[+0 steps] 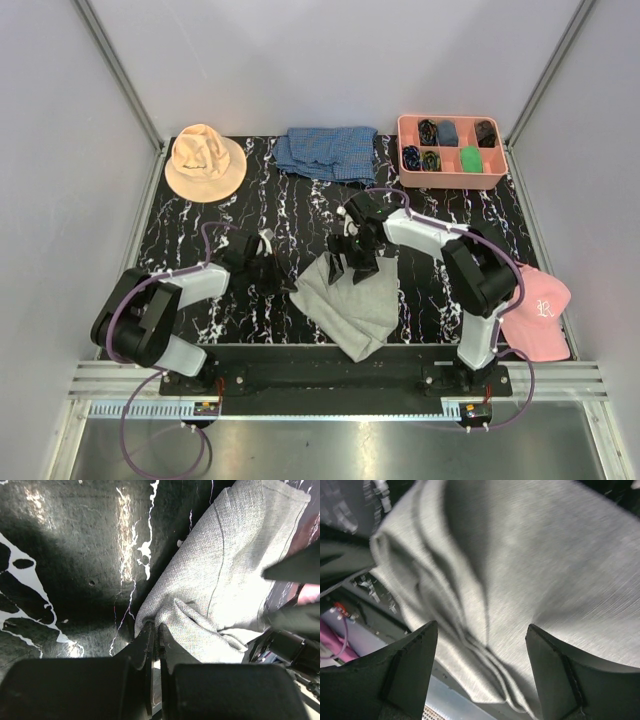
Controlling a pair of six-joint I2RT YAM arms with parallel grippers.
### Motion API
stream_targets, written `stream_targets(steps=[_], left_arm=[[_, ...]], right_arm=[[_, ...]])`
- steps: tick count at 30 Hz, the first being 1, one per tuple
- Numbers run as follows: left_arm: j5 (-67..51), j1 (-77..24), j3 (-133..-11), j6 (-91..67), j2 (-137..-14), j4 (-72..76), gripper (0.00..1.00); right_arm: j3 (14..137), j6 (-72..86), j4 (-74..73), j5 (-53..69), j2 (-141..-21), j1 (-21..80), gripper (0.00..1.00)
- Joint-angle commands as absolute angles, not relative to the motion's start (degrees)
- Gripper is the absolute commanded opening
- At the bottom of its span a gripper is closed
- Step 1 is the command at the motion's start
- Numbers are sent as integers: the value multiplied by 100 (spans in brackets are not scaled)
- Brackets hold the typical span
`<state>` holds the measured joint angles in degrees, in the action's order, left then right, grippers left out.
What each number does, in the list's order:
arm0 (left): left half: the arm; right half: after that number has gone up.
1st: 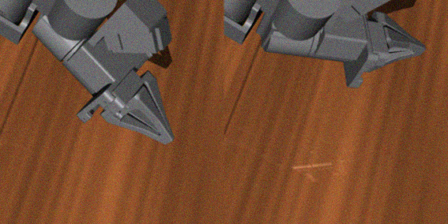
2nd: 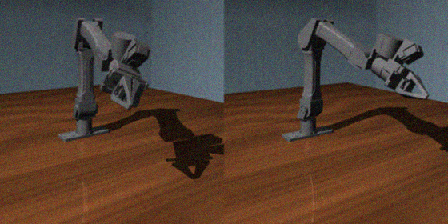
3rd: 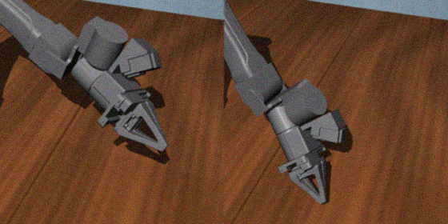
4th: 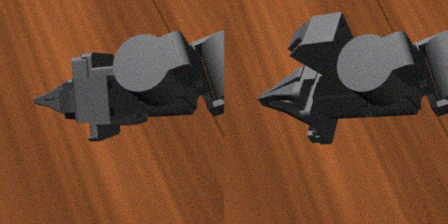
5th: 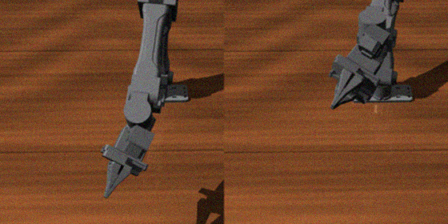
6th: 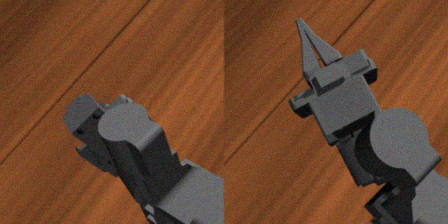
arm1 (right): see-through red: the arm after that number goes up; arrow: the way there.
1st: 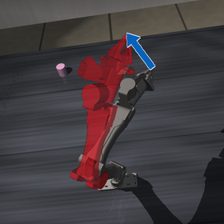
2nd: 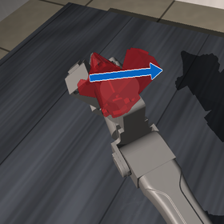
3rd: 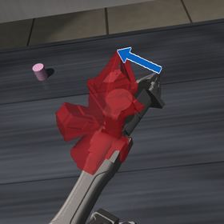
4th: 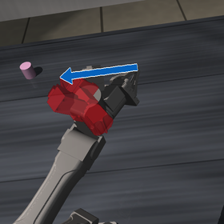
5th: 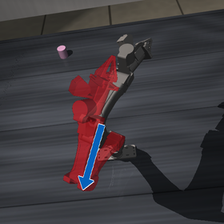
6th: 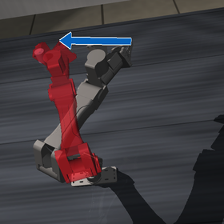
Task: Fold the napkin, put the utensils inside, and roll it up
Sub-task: Roll the napkin with the utensil
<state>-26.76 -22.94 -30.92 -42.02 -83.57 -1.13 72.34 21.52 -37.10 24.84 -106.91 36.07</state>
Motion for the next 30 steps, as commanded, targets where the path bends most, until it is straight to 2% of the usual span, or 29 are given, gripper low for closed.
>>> stream_targets(steps=[1, 12, 19, 22, 30], left_arm=[[-2646, -2347, -3243, -3982, -8095, -439, 0], [-2303, -2364, -3296, -4113, -8042, -633, 0], [-1952, -2364, -3243, -4350, -7849, -729, 0], [-1881, -2364, -3287, -4421, -7770, -765, 0], [-1776, -2364, -3682, -4237, -7866, -1221, 0]], right_arm=[[7312, 2180, -3568, 2233, -11109, 3481, 79], [7989, 2048, -3322, 1741, -12119, 3358, 79], [8560, 1829, -3313, 1600, -12287, 3322, 79], [8508, 1696, -3314, 1740, -11902, 3314, 79], [7498, 1125, -3287, 1793, -9599, 3812, 80]])
